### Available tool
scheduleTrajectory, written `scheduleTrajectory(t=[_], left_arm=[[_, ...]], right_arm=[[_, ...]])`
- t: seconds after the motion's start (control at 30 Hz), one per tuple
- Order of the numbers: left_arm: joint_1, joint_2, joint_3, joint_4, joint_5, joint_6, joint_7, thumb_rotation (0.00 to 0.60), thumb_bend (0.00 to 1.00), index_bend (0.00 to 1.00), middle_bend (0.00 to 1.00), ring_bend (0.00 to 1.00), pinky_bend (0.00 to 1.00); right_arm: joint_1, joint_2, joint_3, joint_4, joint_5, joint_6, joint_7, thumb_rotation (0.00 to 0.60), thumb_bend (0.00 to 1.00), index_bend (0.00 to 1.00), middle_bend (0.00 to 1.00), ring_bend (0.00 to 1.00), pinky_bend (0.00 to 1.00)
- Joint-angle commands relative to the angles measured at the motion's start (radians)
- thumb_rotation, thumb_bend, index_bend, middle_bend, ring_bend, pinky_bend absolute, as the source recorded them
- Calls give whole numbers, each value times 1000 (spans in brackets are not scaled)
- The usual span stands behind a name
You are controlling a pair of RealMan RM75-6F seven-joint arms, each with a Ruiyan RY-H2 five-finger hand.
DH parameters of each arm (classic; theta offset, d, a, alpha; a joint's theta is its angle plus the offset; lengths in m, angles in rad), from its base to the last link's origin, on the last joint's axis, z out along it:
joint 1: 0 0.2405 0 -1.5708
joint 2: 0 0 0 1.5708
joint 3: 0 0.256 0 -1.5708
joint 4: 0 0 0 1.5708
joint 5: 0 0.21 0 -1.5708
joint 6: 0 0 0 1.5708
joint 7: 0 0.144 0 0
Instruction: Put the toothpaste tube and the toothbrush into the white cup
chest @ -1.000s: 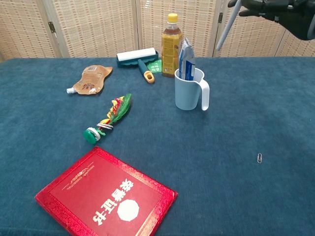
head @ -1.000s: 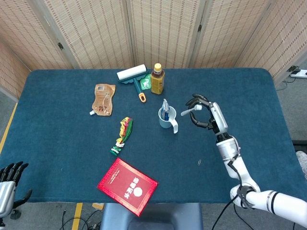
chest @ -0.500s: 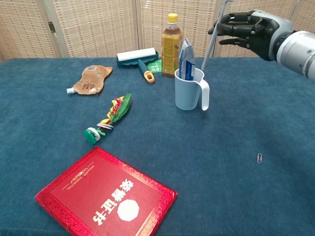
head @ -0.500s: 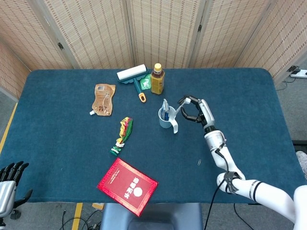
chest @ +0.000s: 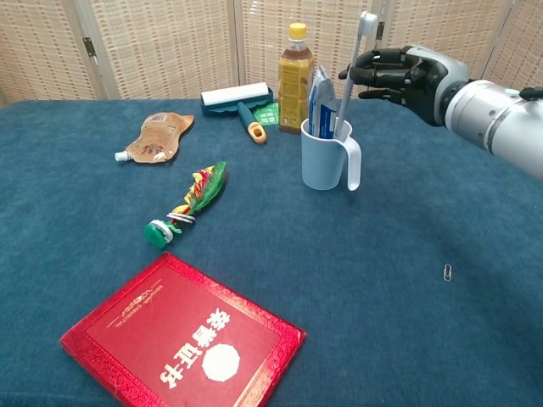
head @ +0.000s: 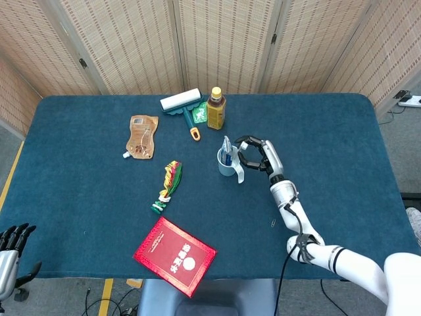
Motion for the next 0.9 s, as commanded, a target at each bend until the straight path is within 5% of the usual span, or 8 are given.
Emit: scheduleTrajectory(t=[0.03,0.13,0.23,0.4,0.67,0.9], left_arm=[[-1,-1,0,1,0,-1,-2,600,329,171,151,105,152],[-1,-2,-1,3,1,-1,-4,600,329,171,151,105,152],[-4,-3,-2,5,2,-2,-6,600,328,171,151,105,152],[-8,-4,-7,6,4,-3,-8,600,329,171,151,105,152],[-32,-30,-23,14,11,-14,3,600,329,171,151,105,152],[-50,-63,-46,30,10,-9,17,600,329,172,151,105,152]], right_arm=[[-4,6,-10,4,-18,-20,8,600,295,313,239,114,139],[-11,12,-17,8,-44,-14,5,600,284,126,163,55,96],[-25,21,-16,2,-60,3,12,600,285,63,133,37,85],[-60,57,-40,-18,-117,82,-56,600,290,61,131,36,85],[-163,145,-144,-107,-219,274,-362,600,384,61,157,36,85],[-307,291,-252,-283,-295,434,-553,600,391,82,201,38,85]])
